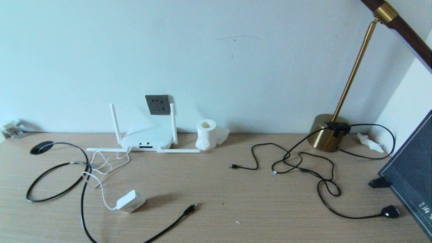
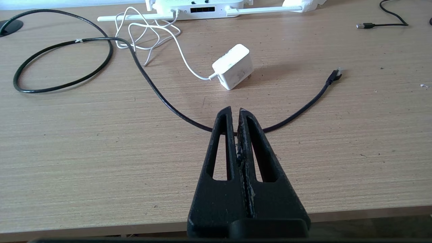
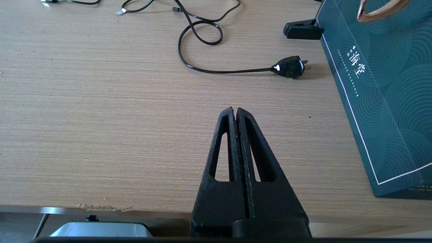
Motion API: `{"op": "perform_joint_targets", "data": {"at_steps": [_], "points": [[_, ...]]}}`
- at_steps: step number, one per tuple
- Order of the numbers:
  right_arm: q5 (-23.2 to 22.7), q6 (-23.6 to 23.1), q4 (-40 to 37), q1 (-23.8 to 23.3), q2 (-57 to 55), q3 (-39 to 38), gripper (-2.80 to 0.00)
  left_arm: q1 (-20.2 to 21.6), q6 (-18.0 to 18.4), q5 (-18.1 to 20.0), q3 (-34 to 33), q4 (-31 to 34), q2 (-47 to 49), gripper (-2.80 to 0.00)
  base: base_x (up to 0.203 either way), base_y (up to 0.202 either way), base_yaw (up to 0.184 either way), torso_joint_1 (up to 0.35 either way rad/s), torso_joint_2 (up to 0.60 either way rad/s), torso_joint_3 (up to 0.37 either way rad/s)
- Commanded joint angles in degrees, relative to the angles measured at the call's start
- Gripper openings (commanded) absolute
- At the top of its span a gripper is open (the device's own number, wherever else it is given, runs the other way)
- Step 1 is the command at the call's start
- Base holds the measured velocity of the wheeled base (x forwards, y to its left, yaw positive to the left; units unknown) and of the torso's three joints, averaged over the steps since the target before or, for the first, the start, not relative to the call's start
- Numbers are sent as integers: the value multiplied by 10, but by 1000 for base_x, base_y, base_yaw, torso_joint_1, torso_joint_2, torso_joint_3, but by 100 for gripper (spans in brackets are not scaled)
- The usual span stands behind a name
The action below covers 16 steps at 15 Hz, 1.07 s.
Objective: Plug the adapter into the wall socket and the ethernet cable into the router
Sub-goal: Pick up plug
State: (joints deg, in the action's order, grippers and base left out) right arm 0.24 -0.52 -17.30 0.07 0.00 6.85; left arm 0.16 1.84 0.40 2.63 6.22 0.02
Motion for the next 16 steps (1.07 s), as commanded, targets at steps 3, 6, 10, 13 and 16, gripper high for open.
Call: {"op": "perform_joint_targets", "data": {"at_steps": [3, 6, 10, 13, 16], "points": [[0, 0, -1, 0, 0, 0, -280, 0, 1, 0, 0, 1, -1, -280, 0, 0, 0, 0, 0, 0], [0, 0, -1, 0, 0, 0, -280, 0, 28, 19, 55, 6, 23, -280, 0, 0, 0, 0, 0, 0], [0, 0, -1, 0, 0, 0, -280, -2, 34, 76, 220, 7, 257, 0, 0, 0, 0, 0, 0, 0], [0, 0, -1, 0, 0, 0, -280, -12, 36, 114, 298, 4, 440, 0, 0, 0, 0, 0, 0, 0], [0, 0, -1, 0, 0, 0, -280, -25, 54, 138, 329, 7, 592, 0, 0, 0, 0, 0, 0, 0]]}}
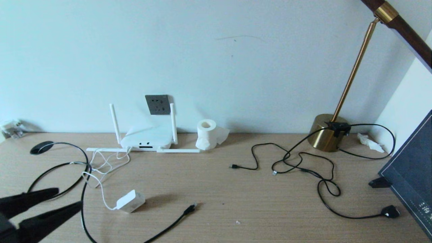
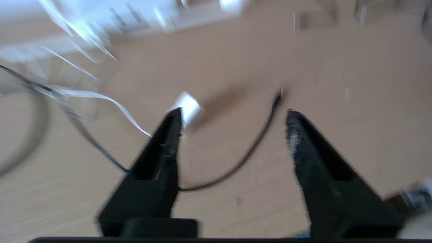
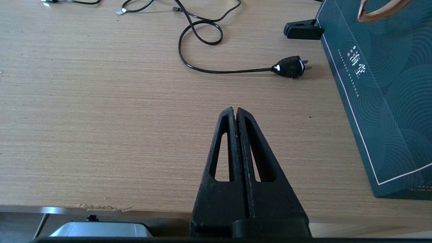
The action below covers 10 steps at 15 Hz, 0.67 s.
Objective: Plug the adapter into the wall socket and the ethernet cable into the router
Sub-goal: Pick up plug
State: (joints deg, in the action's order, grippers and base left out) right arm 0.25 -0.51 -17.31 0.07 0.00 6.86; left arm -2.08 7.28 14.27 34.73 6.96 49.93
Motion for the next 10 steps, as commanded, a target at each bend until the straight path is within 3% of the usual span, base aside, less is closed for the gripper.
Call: {"op": "perform_joint_targets", "data": {"at_steps": [1, 5, 10], "points": [[0, 0, -1, 0, 0, 1, -280, -5, 10, 10, 10, 1, 137, 0, 0, 0, 0, 0, 0, 0], [0, 0, -1, 0, 0, 0, -280, -7, 70, 27, 16, -8, 287, 0, 0, 0, 0, 0, 0, 0], [0, 0, -1, 0, 0, 0, -280, -1, 289, 24, -36, -26, 300, 0, 0, 0, 0, 0, 0, 0]]}}
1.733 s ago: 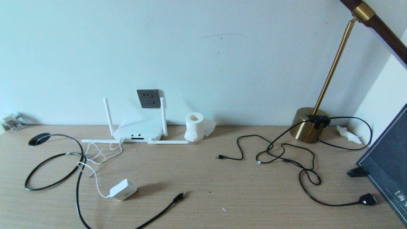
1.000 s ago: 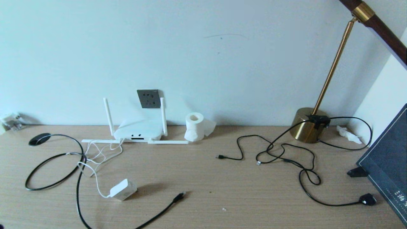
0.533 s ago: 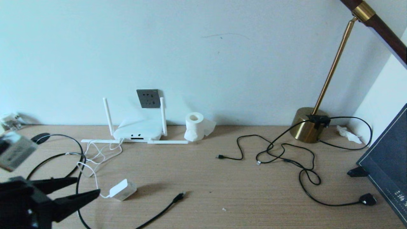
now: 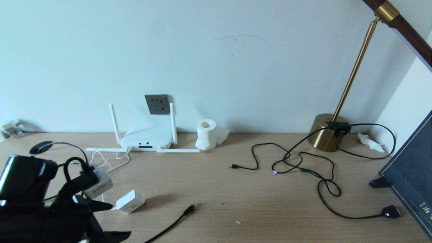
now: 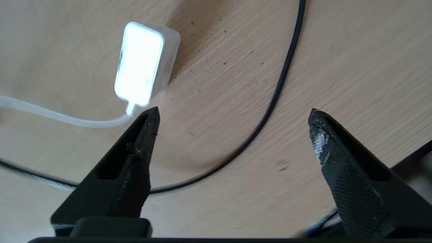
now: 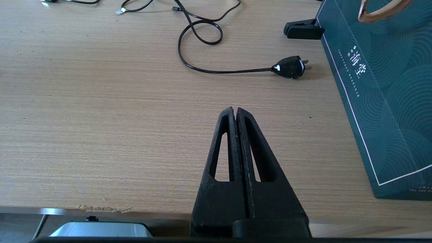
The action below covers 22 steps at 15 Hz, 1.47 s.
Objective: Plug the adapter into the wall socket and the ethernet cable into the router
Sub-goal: Pick up plug
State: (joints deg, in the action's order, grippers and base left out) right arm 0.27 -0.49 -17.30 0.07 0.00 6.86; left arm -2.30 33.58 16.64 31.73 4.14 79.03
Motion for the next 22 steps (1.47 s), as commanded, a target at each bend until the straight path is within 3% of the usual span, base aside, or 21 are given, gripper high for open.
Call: {"op": "perform_joint_targets", "data": {"at_steps": [1, 5, 7, 9, 11, 14, 22], "points": [[0, 0, -1, 0, 0, 0, -280, 2, 55, 0, -2, -3, 9, 0, 0, 0, 0, 0, 0, 0], [0, 0, -1, 0, 0, 0, -280, 4, 94, 0, 30, -18, 45, 0, 0, 0, 0, 0, 0, 0], [0, 0, -1, 0, 0, 0, -280, 24, 117, 5, 61, -17, 81, 0, 0, 0, 0, 0, 0, 0], [0, 0, -1, 0, 0, 1, -280, 59, 174, 20, 78, -17, 113, 0, 0, 0, 0, 0, 0, 0], [0, 0, -1, 0, 0, 0, -280, 90, 263, 40, 89, -14, 136, 0, 0, 0, 0, 0, 0, 0], [0, 0, -1, 0, 0, 0, -280, 81, 269, 58, 86, -6, 133, 0, 0, 0, 0, 0, 0, 0], [0, 0, -1, 0, 0, 0, -280, 66, 273, 53, 94, -3, 170, 0, 0, 0, 0, 0, 0, 0]]}}
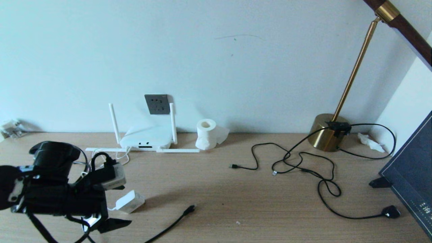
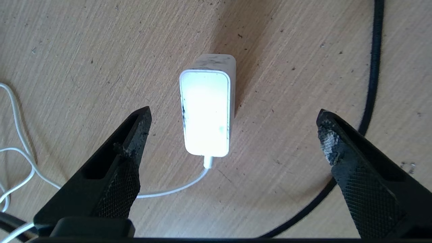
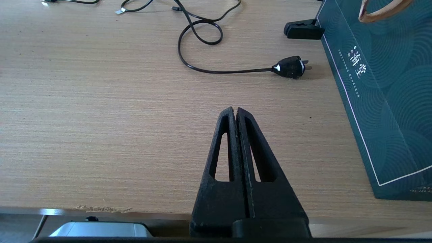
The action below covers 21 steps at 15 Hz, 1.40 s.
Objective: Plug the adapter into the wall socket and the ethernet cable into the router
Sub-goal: Pick up plug
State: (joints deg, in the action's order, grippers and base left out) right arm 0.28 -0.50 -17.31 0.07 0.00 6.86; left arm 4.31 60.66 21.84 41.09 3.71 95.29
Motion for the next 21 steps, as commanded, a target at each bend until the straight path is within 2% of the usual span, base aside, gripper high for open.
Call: {"op": "perform_joint_targets", "data": {"at_steps": [1, 4, 8, 10, 21], "points": [[0, 0, -1, 0, 0, 0, -280, -1, 4, -1, 1, -4, 15, 0, 0, 0, 0, 0, 0, 0], [0, 0, -1, 0, 0, 0, -280, -5, 4, -5, 5, -32, 40, 0, 0, 0, 0, 0, 0, 0], [0, 0, -1, 0, 0, 0, -280, -8, 4, -6, 19, -32, 59, 0, 0, 0, 0, 0, 0, 0], [0, 0, -1, 0, 0, 0, -280, -8, 4, -21, 25, -32, 65, 0, 0, 0, 0, 0, 0, 0], [0, 0, -1, 0, 0, 0, -280, -27, 4, -49, 81, -21, 97, 0, 0, 0, 0, 0, 0, 0]]}}
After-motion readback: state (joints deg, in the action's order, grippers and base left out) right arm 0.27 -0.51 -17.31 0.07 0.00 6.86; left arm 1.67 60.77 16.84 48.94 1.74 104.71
